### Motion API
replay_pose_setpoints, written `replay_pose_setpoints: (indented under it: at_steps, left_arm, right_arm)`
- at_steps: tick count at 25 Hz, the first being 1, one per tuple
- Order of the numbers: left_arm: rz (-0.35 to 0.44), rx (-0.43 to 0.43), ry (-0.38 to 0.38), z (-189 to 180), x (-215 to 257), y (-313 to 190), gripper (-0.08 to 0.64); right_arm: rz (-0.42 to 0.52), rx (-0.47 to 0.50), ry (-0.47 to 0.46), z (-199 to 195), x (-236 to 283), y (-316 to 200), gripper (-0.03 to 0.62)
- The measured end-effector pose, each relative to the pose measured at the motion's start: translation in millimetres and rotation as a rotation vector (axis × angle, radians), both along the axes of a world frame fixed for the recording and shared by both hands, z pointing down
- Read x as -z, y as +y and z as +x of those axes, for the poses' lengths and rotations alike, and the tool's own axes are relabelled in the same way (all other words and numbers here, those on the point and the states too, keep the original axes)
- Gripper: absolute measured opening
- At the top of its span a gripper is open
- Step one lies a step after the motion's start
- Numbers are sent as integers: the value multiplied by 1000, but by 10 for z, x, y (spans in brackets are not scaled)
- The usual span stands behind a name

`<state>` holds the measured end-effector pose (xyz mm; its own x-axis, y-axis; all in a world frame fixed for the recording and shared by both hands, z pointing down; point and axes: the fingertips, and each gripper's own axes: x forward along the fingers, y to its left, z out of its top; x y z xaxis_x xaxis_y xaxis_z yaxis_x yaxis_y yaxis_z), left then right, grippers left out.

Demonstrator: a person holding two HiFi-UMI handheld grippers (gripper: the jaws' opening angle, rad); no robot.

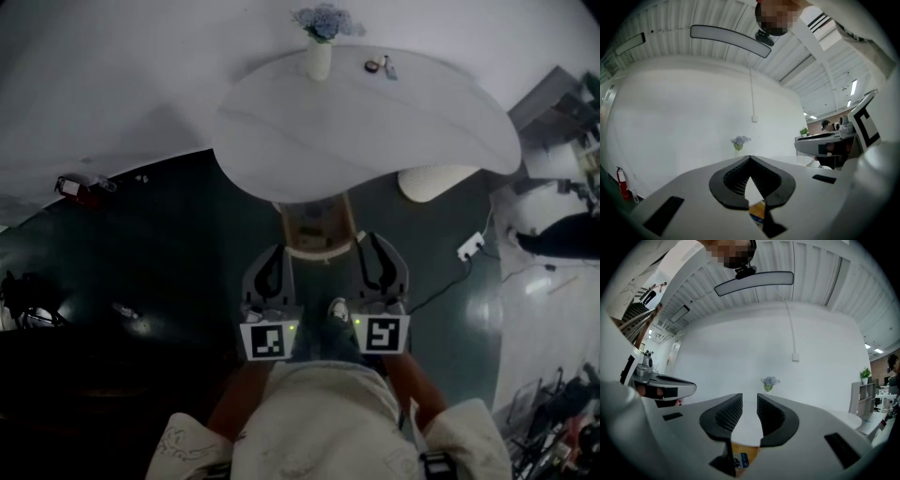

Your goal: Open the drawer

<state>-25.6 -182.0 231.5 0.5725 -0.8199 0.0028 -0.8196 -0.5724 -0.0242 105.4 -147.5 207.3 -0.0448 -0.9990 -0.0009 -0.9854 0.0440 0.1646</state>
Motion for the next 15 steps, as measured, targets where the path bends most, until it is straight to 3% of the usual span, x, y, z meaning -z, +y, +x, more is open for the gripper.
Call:
replay_pose_setpoints:
  at_steps: [3,6,9,15]
  left_arm:
    - [16,4,-2,-6,160,29,2]
    - [41,-1,-23,-58,296,5,2]
    - [49,9,9,-71,430,-16,2]
    - [32,15,11,-104,557,-47,2]
  right_arm:
    - [16,-1,10,12,191,41,32]
    - [41,9,4,-73,356,43,17]
    - [58,19,-3,-139,455,60,8]
    - [17,40,-33,-246,463,66,6]
